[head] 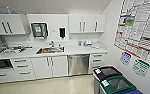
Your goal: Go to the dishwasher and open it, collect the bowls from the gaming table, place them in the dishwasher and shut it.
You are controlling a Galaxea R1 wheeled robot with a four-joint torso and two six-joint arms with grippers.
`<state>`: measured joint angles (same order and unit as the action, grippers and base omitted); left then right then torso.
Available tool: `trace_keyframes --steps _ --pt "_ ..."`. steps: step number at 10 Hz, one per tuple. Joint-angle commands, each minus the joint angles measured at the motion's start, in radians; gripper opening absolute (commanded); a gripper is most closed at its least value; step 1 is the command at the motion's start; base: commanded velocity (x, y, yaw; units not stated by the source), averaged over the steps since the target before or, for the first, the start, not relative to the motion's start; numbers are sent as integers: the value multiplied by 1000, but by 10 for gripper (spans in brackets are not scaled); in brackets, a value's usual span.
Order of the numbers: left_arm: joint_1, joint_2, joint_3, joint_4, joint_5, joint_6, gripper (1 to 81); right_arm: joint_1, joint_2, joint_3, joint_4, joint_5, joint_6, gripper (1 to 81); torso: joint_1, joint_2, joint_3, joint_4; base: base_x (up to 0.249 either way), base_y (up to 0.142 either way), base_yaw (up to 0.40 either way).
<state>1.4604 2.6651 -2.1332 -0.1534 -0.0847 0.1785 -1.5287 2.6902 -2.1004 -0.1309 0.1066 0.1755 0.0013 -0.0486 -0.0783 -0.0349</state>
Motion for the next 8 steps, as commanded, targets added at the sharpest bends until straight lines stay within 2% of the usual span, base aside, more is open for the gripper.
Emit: trace_keyframes --steps 1,8 --pt "-47 -19 18 -6 49 -2 811 48 -16 25 -18 -48 -5 811 0 0 0 0 0 0 0" --pt "-47 -17 18 -6 49 -2 811 47 -14 22 -18 -48 -5 811 0 0 0 0 12 0 0"
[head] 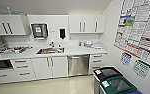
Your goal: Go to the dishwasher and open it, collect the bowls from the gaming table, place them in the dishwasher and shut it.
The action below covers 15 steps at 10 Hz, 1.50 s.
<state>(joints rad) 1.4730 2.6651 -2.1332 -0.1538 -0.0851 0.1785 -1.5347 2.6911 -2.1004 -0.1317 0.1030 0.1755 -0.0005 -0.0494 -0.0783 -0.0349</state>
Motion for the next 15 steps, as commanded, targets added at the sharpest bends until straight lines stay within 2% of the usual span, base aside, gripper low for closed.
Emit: trace_keyframes --steps 1,11,15 --pt "-59 -17 18 -6 50 -2 811 53 -17 22 -17 -45 -5 811 1 0 0 0 86 0 0" --pt "-59 -19 16 -6 50 -2 811 53 -15 24 -17 -46 -5 811 1 0 0 0 100 0 0" --pt "-59 -20 18 -6 50 -2 811 52 -17 24 -17 -48 -5 811 1 0 0 0 101 97 0"
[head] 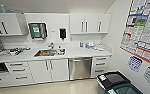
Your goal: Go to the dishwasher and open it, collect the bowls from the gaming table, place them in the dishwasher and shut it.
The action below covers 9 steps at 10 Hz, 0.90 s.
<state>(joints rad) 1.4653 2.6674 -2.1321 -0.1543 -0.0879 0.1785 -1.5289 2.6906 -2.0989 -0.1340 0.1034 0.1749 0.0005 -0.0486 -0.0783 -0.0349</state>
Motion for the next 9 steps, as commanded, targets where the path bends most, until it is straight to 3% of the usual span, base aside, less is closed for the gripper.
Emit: trace_keyframes --steps 1,9 --pt "-52 -23 17 -7 53 -1 811 46 -16 22 -15 -48 -5 811 0 0 0 0 96 113 0" --pt "-53 -24 17 -7 53 -2 811 48 -15 18 -15 -48 -5 811 0 0 0 0 93 107 0"
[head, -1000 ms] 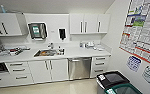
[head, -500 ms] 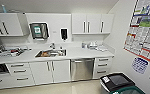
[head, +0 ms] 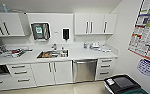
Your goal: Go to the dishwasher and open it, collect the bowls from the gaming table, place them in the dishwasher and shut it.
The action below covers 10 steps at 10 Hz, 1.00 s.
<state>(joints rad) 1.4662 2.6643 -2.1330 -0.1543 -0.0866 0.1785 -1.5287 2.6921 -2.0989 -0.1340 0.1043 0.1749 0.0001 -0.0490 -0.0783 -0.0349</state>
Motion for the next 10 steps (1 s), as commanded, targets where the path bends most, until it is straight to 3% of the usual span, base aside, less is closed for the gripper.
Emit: trace_keyframes --steps 1,10 --pt "-54 -19 18 -7 51 -2 811 48 -15 18 -15 -49 -5 811 0 0 0 0 93 79 0" --pt "-54 -18 18 -13 47 -2 811 48 -15 16 -15 -49 -5 811 0 0 0 0 108 0 0"
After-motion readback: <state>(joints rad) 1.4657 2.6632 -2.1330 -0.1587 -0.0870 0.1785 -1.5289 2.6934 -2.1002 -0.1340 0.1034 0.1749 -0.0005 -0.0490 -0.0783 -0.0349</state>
